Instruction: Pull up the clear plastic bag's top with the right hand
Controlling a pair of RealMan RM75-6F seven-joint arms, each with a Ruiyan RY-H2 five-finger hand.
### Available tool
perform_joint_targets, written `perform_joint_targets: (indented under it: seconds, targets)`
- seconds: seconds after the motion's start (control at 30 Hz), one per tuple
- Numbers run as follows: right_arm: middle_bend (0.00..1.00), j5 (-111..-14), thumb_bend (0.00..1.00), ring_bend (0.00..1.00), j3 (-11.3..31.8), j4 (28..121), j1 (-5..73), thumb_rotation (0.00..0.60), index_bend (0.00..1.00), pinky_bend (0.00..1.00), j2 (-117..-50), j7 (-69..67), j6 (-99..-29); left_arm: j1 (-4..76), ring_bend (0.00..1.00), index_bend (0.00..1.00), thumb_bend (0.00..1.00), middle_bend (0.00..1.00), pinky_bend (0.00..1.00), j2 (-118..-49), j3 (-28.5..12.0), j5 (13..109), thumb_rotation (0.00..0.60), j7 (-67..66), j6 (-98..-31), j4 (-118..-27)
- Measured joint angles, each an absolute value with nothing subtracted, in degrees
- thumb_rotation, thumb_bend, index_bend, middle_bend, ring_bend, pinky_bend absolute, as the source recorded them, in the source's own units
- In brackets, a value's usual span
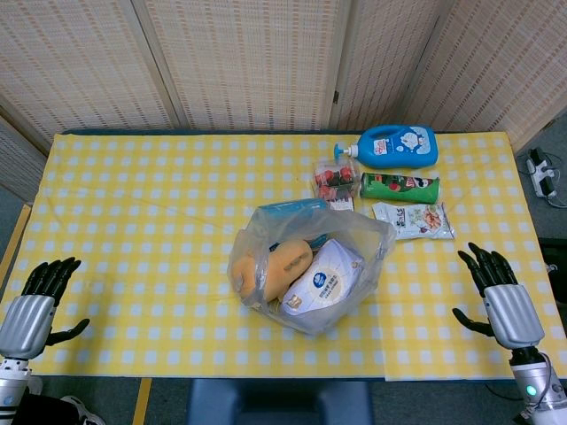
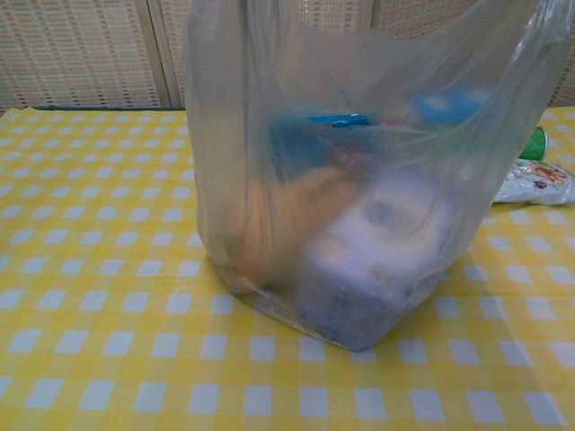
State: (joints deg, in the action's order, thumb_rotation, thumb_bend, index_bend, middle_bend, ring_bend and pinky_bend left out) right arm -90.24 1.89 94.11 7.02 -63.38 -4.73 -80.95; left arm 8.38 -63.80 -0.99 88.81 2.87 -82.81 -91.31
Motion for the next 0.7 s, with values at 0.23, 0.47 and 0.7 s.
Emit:
perform_joint_targets:
  seconds: [0.23,0.47,0.7]
  targets:
    - [0.0,-97.9,0.25,0.0,1.0,93.5,12.9,0.6,0.0,0.0,-61.3,-16.8,-77.2,8.3,0.08,0.05,0.22,0.11,0.0,-63.8,-1.0,88.6,0.6,2.3,-82.9,-91.5]
    - [0.0,-103.0,0.24,0.0,0.8,94.1,20.1,0.6,0.0,0.0,-58.9,-29.1,-73.6,8.4,0.08,0.05,0.22,0.11,0.0,-63.9,-0.9,88.6,0.6,2.1,-82.7,-91.6]
    - [0.0,-105.3,0.24,0.0,0.4,94.8,27.1,0.6,0.0,0.0,-57.6,-39.3,-68.9,8.3,0.08,0.05,0.22,0.11,0.0,-63.9,-1.0,88.4,0.6,2.2,-82.7,-91.5]
